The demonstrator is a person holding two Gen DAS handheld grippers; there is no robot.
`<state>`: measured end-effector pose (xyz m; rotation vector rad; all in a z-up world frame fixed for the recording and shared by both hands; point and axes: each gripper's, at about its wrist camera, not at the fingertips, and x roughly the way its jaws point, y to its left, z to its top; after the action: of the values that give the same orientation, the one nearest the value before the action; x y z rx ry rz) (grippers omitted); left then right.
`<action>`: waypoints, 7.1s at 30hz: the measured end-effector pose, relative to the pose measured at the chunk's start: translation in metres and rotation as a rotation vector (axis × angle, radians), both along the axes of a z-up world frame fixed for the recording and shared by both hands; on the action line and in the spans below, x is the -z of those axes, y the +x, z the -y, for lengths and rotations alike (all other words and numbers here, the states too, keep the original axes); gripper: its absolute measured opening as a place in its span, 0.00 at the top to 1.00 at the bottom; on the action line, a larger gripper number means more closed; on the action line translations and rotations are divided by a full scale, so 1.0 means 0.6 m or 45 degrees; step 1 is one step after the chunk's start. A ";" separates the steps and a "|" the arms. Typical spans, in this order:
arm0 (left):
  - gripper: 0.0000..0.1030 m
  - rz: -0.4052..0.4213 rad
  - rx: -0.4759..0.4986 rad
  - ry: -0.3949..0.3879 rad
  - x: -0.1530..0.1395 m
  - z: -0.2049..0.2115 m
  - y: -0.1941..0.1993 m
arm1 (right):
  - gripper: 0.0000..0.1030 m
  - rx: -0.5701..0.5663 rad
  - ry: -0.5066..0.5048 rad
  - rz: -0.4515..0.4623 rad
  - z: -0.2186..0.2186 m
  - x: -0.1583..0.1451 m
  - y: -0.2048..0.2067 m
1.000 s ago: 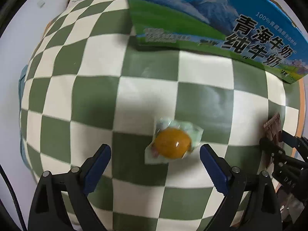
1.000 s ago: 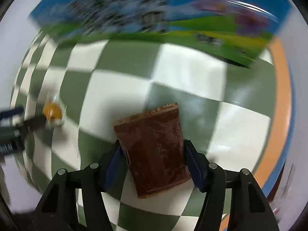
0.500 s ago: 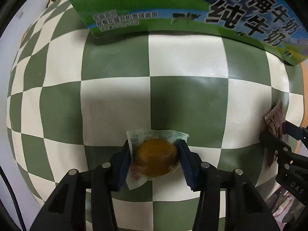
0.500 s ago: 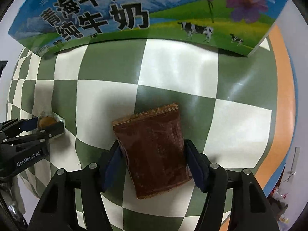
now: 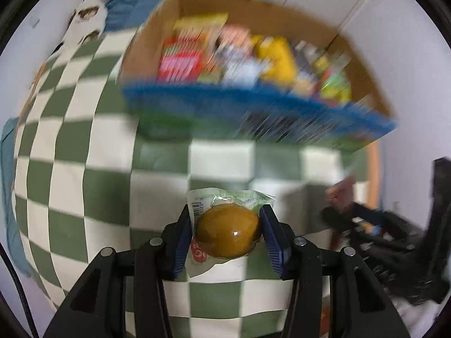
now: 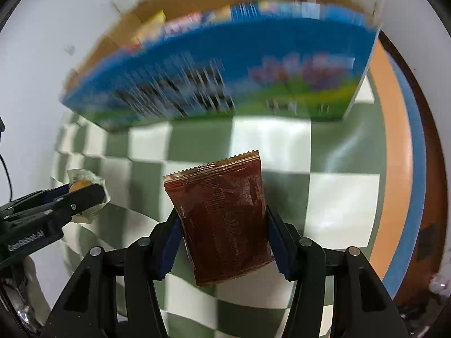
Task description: Organize snacks
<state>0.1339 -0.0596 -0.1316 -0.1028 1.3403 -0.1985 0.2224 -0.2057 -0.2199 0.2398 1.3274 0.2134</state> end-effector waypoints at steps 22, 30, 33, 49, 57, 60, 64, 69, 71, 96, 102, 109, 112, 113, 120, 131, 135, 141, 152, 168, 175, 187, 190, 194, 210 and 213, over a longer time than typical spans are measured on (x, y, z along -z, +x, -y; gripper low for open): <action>0.57 -0.111 0.049 0.096 0.015 0.062 0.362 | 0.42 0.030 -0.030 0.141 -0.032 -0.108 0.374; 0.56 -0.344 0.034 -0.002 0.089 0.078 0.426 | 0.42 0.043 -0.043 0.003 -0.049 -0.036 0.431; 0.49 -0.345 0.023 0.027 0.096 0.078 0.431 | 0.34 0.055 -0.041 -0.047 -0.046 -0.016 0.441; 0.06 -0.143 0.022 0.151 0.033 0.066 0.398 | 0.05 0.066 -0.252 -0.040 -0.033 -0.035 0.417; 0.06 -0.038 0.001 0.186 0.000 0.054 0.349 | 0.04 0.096 -0.261 -0.002 -0.019 -0.062 0.380; 0.06 0.008 -0.013 0.197 -0.015 0.048 0.329 | 0.02 0.091 -0.274 0.029 -0.022 -0.078 0.362; 0.06 0.075 -0.038 0.181 -0.044 0.040 0.292 | 0.02 0.087 -0.278 0.091 -0.026 -0.107 0.336; 0.06 0.209 -0.046 0.199 -0.097 0.039 0.239 | 0.02 0.081 -0.304 0.212 -0.033 -0.162 0.287; 0.06 0.278 -0.045 0.211 -0.123 0.037 0.209 | 0.02 0.082 -0.312 0.263 -0.035 -0.187 0.263; 0.06 0.674 -0.112 0.223 -0.308 0.013 -0.121 | 0.00 0.115 -0.289 0.702 -0.045 -0.417 -0.078; 0.06 0.704 -0.094 0.227 -0.327 0.017 -0.164 | 0.00 0.118 -0.300 0.756 -0.046 -0.444 -0.130; 0.06 0.734 -0.109 0.236 -0.329 0.020 -0.173 | 0.00 0.116 -0.311 0.760 -0.044 -0.446 -0.154; 0.03 0.749 -0.116 0.245 -0.323 0.022 -0.163 | 0.00 0.125 -0.317 0.762 -0.040 -0.442 -0.149; 0.02 0.749 -0.120 0.247 -0.319 0.022 -0.157 | 0.00 0.126 -0.325 0.765 -0.039 -0.439 -0.145; 0.01 0.746 -0.153 0.264 -0.300 0.020 -0.113 | 0.00 0.131 -0.338 0.778 -0.035 -0.420 -0.102; 0.01 0.699 -0.176 0.299 -0.259 0.023 -0.048 | 0.00 0.185 -0.368 0.734 -0.021 -0.375 -0.023; 0.01 0.678 -0.178 0.304 -0.246 0.024 -0.032 | 0.00 0.202 -0.376 0.711 -0.016 -0.360 -0.006; 0.01 0.658 -0.172 0.301 -0.234 0.026 -0.020 | 0.00 0.211 -0.392 0.691 -0.013 -0.347 0.002; 0.01 0.657 -0.166 0.297 -0.229 0.029 -0.018 | 0.00 0.214 -0.399 0.672 -0.016 -0.338 0.000; 0.01 0.657 -0.166 0.297 -0.229 0.029 -0.021 | 0.00 0.217 -0.393 0.674 -0.017 -0.341 -0.003; 0.01 0.658 -0.166 0.291 -0.229 0.030 -0.024 | 0.00 0.215 -0.393 0.675 -0.017 -0.342 -0.004; 0.01 0.673 -0.161 0.290 -0.241 0.036 -0.036 | 0.00 0.216 -0.393 0.692 -0.014 -0.349 -0.015; 0.01 0.673 -0.162 0.290 -0.243 0.036 -0.038 | 0.00 0.216 -0.390 0.693 -0.014 -0.351 -0.016; 0.01 0.674 -0.164 0.284 -0.248 0.036 -0.040 | 0.00 0.213 -0.390 0.698 -0.013 -0.355 -0.020; 0.01 0.678 -0.171 0.284 -0.261 0.038 -0.054 | 0.00 0.211 -0.383 0.703 -0.012 -0.360 -0.029; 0.01 0.678 -0.177 0.285 -0.265 0.037 -0.056 | 0.00 0.205 -0.380 0.697 -0.013 -0.361 -0.032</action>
<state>0.1000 -0.0819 0.0272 0.0454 0.8134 0.0438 0.2033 -0.1981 -0.0033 0.0275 0.7770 -0.0570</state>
